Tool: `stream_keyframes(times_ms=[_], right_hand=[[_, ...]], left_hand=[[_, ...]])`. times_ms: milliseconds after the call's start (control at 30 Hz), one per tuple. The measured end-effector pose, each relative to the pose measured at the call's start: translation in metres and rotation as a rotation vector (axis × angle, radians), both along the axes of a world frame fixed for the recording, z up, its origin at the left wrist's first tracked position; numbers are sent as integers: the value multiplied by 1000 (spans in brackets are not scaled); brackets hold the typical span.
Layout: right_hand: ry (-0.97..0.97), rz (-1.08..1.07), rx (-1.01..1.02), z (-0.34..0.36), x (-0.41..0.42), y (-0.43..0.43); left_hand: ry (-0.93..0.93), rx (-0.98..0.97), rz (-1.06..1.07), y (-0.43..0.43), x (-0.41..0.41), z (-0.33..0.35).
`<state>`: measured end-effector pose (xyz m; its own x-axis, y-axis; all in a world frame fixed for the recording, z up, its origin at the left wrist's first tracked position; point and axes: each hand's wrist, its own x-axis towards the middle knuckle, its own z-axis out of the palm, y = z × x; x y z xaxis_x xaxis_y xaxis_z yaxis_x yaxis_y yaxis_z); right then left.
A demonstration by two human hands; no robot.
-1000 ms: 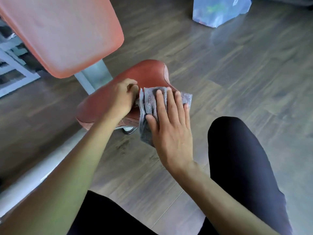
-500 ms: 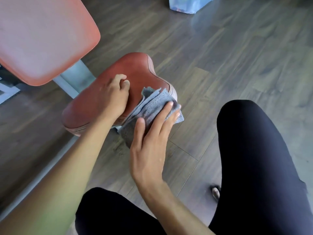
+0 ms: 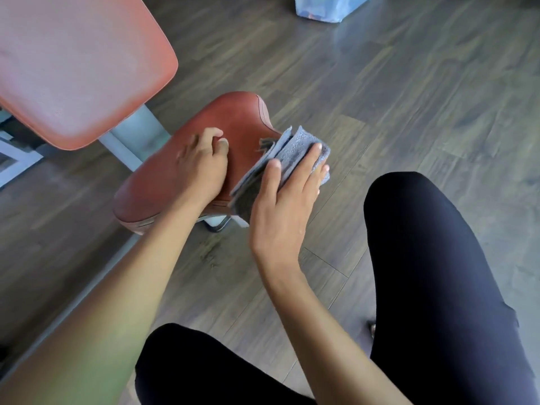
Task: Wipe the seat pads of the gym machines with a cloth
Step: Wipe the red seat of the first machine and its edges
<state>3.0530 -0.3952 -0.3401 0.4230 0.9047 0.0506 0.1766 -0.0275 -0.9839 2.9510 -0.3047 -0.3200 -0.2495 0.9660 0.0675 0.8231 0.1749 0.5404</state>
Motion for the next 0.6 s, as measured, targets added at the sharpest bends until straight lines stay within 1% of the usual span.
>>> stream_keyframes(times_ms=[33, 100, 167, 267, 400, 467, 533, 600], right_hand=[[-21, 13, 8, -1, -3, -10], [-100, 113, 36, -4, -15, -41], [-108, 145, 28, -8, -17, -48], [-95, 84, 2, 1, -4, -17], [-82, 52, -20, 12, 11, 9], [-70, 76, -54, 16, 20, 17], [-41, 130, -88, 19, 32, 27], [1, 214, -138, 20, 47, 36]], left_hand=[[-8, 0, -4, -1, -1, -1], [-9, 24, -2, -1, -1, -2], [4, 10, 5, 0, 0, -1], [10, 6, -9, 1, -2, -2], [-31, -5, -22, 2, -3, -3], [-18, -55, 15, 6, -1, 5], [48, -85, 40, 14, 7, 19], [34, -83, 80, 25, 16, 26]])
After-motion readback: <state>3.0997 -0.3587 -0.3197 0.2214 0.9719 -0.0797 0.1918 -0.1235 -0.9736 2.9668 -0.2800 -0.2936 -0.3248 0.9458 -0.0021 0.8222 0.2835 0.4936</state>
